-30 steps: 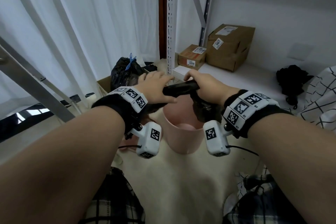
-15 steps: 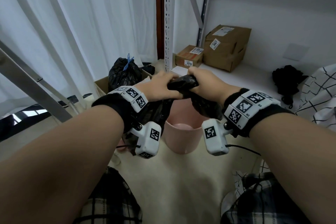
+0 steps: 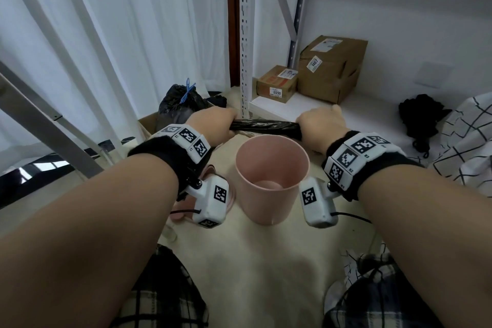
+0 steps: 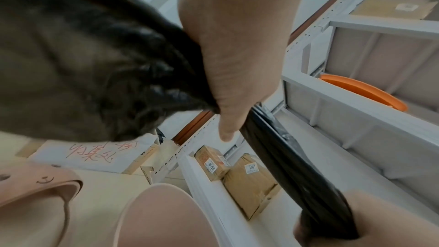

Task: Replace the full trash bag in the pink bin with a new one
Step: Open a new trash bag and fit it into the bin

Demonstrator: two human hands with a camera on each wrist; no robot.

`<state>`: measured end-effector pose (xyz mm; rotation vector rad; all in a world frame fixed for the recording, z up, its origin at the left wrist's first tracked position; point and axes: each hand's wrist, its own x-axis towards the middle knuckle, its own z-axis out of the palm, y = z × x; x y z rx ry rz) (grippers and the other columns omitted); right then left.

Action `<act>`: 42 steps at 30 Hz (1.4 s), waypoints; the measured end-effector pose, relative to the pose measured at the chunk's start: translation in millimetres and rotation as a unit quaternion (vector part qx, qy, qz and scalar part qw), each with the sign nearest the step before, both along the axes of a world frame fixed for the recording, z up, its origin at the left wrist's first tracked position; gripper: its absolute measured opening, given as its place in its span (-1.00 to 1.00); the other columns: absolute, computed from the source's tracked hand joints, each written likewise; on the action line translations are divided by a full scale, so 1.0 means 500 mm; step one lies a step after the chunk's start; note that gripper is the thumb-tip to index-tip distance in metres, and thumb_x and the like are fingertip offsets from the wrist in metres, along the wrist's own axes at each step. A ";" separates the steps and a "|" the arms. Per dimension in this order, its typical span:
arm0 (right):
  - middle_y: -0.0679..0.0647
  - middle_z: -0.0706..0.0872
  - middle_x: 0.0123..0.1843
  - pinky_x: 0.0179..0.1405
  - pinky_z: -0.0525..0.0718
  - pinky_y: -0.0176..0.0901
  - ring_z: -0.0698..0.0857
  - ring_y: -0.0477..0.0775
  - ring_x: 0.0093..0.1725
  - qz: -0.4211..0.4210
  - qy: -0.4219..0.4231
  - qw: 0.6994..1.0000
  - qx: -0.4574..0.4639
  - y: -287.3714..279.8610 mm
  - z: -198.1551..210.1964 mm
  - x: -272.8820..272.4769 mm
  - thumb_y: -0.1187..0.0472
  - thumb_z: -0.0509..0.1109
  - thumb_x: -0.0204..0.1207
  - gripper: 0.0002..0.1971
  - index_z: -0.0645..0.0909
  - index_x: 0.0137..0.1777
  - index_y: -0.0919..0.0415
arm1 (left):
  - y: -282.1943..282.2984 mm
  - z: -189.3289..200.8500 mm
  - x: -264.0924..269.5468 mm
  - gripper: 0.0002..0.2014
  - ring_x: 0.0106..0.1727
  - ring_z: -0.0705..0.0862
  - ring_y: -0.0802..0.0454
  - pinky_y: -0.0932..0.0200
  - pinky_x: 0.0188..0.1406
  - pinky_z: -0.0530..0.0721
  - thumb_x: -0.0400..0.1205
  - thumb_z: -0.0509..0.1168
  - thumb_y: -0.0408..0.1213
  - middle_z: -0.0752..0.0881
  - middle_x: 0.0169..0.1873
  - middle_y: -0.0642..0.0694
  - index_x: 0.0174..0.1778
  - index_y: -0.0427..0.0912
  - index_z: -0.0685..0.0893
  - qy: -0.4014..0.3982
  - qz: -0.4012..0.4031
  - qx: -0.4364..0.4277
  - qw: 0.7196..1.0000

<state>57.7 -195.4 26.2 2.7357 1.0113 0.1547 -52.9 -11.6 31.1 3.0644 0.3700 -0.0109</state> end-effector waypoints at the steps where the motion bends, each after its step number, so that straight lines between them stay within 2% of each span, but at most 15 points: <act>1: 0.15 0.65 0.12 0.23 0.37 0.04 0.54 0.21 0.18 -0.031 -0.007 0.999 -0.020 -0.002 -0.007 0.001 -0.03 0.20 0.58 -0.70 0.65 0.12 0.09 | -0.001 0.003 0.001 -0.79 -0.12 0.65 -0.18 0.01 -0.10 0.63 0.64 0.20 -0.13 0.64 -0.22 -0.14 -0.14 -0.21 0.55 0.005 0.022 0.029 0.999; 4: 0.20 0.44 0.36 0.51 0.12 0.32 0.33 0.27 0.43 -0.039 0.036 0.997 -0.055 0.008 -0.023 -0.009 -0.27 0.38 0.37 -0.36 0.46 0.39 0.03 | -0.008 0.006 0.004 -0.62 -0.22 0.58 -0.15 0.05 -0.14 0.57 0.66 0.11 -0.09 0.54 -0.36 -0.08 -0.47 -0.13 0.39 0.017 0.063 0.050 0.997; 6: 0.19 0.40 0.45 0.52 -0.08 0.50 0.27 0.28 0.52 0.028 0.123 0.992 0.024 0.031 -0.019 -0.024 -0.33 0.47 0.22 -0.08 0.23 0.53 -0.01 | -0.021 0.011 0.005 -0.60 -0.18 0.60 -0.18 0.07 -0.16 0.52 0.67 0.11 -0.11 0.51 -0.39 -0.08 -0.49 -0.18 0.38 0.016 0.035 0.031 0.999; 8: 0.12 0.49 0.48 0.55 -0.01 0.39 0.36 0.22 0.52 0.092 0.193 0.968 0.135 0.055 -0.006 -0.045 -0.24 0.52 0.26 -0.02 0.11 0.60 0.01 | -0.038 0.020 0.007 -0.72 -0.08 0.66 -0.21 0.06 -0.13 0.53 0.64 0.17 -0.21 0.64 -0.31 -0.17 -0.33 -0.29 0.53 -0.002 -0.019 -0.013 1.000; 12: 0.18 0.67 0.26 0.08 0.42 -0.25 0.61 0.19 0.28 0.148 0.252 0.912 0.288 0.078 0.008 -0.057 0.28 0.43 0.45 -0.50 0.46 0.40 0.20 | -0.045 0.026 0.011 -0.75 -0.01 0.67 -0.17 0.15 -0.14 0.49 0.55 0.33 -0.37 0.70 -0.07 -0.26 0.13 -0.28 0.51 -0.092 -0.064 -0.106 0.988; 14: 0.24 0.71 0.04 -0.12 0.34 -0.25 0.64 0.24 0.12 0.115 0.201 0.928 0.292 0.068 0.015 -0.045 0.34 0.30 0.53 -0.80 0.64 0.10 0.31 | -0.027 0.013 0.004 -0.73 -0.11 0.63 -0.12 0.16 -0.19 0.44 0.55 0.33 -0.37 0.66 -0.09 -0.24 0.09 -0.29 0.43 -0.071 -0.047 -0.116 0.990; 16: 0.27 0.73 -0.08 -0.23 0.28 -0.27 0.63 0.23 -0.05 0.057 0.176 0.924 0.334 0.048 0.018 -0.023 0.41 0.22 0.53 -0.80 0.70 -0.05 0.36 | -0.001 -0.007 -0.004 -0.73 -0.09 0.63 -0.09 0.16 -0.15 0.46 0.60 0.30 -0.33 0.65 -0.09 -0.18 0.16 -0.30 0.45 -0.047 -0.016 -0.109 0.993; 22: 0.22 0.59 -0.23 -0.27 0.31 -0.22 0.51 0.15 -0.16 -0.096 0.146 0.844 0.507 -0.005 0.022 0.026 0.45 0.17 0.44 -0.82 0.63 -0.20 0.36 | 0.026 -0.025 -0.011 -0.72 0.07 0.67 -0.21 0.17 -0.06 0.47 0.67 0.24 -0.16 0.72 0.00 -0.27 0.19 -0.28 0.57 -0.050 0.058 -0.117 0.990; 26: 0.24 0.55 -0.39 -0.23 0.58 0.04 0.56 0.22 -0.23 -0.131 0.144 0.785 0.589 -0.016 0.017 0.033 0.46 0.16 0.36 -0.86 0.56 -0.26 0.46 | 0.026 -0.033 -0.005 -0.71 0.12 0.67 -0.26 0.04 0.08 0.55 0.68 0.21 -0.19 0.73 0.03 -0.33 0.18 -0.32 0.62 -0.043 0.095 -0.110 0.988; 28: 0.14 0.48 -0.43 -0.31 0.40 -0.10 0.49 0.15 -0.24 -0.135 0.118 0.796 0.578 -0.017 0.020 0.031 0.50 0.14 0.38 -0.86 0.50 -0.29 0.35 | 0.033 -0.039 -0.001 -0.74 0.12 0.66 -0.28 0.02 0.07 0.55 0.68 0.19 -0.25 0.71 0.05 -0.35 0.13 -0.37 0.60 -0.053 0.115 -0.113 0.985; 30: 0.14 0.53 -0.38 -0.35 0.48 -0.10 0.56 0.15 -0.29 -0.126 0.107 0.794 0.584 -0.017 0.024 0.028 0.48 0.15 0.40 -0.85 0.47 -0.28 0.27 | 0.033 -0.040 0.003 -0.76 0.14 0.65 -0.29 0.00 0.09 0.55 0.69 0.18 -0.29 0.70 0.07 -0.36 0.14 -0.39 0.57 -0.039 0.123 -0.104 0.986; 34: 0.29 0.68 -0.08 -0.24 0.42 -0.12 0.60 0.22 -0.13 -0.129 0.087 0.830 0.536 -0.018 0.020 0.036 0.41 0.17 0.50 -0.84 0.57 -0.03 0.41 | 0.035 -0.035 0.014 -0.75 0.17 0.65 -0.33 -0.05 0.10 0.55 0.67 0.20 -0.34 0.67 0.11 -0.40 0.21 -0.41 0.49 -0.055 0.123 -0.096 0.986; 37: 0.37 0.68 0.08 -0.17 0.38 -0.13 0.63 0.35 0.08 -0.133 0.103 0.868 0.467 -0.019 0.010 0.044 0.34 0.21 0.54 -0.81 0.53 0.06 0.44 | 0.022 -0.041 0.015 -0.31 0.37 0.53 -0.31 -0.18 0.30 0.47 0.51 0.41 0.03 0.52 0.32 -0.31 0.40 -0.28 0.31 -0.007 0.152 -0.064 0.986; 39: 0.36 0.68 0.11 -0.16 0.39 -0.12 0.64 0.36 0.12 -0.122 0.134 0.894 0.410 -0.014 0.005 0.038 0.29 0.31 0.53 -0.82 0.51 0.04 0.39 | 0.007 -0.044 0.020 0.07 0.60 0.22 -0.24 -0.30 0.54 0.17 0.33 0.42 0.31 0.22 0.57 -0.23 0.61 -0.11 0.06 0.026 0.127 -0.013 0.991; 42: 0.29 0.71 -0.02 -0.21 0.40 -0.18 0.66 0.32 0.08 -0.047 0.162 0.932 0.322 0.009 0.011 0.019 0.25 0.39 0.50 -0.79 0.42 -0.27 0.22 | -0.016 -0.023 0.041 0.18 0.68 0.07 -0.14 -0.28 0.64 0.04 0.30 0.43 0.32 0.08 0.66 -0.15 0.67 -0.09 -0.08 -0.069 0.009 -0.047 0.996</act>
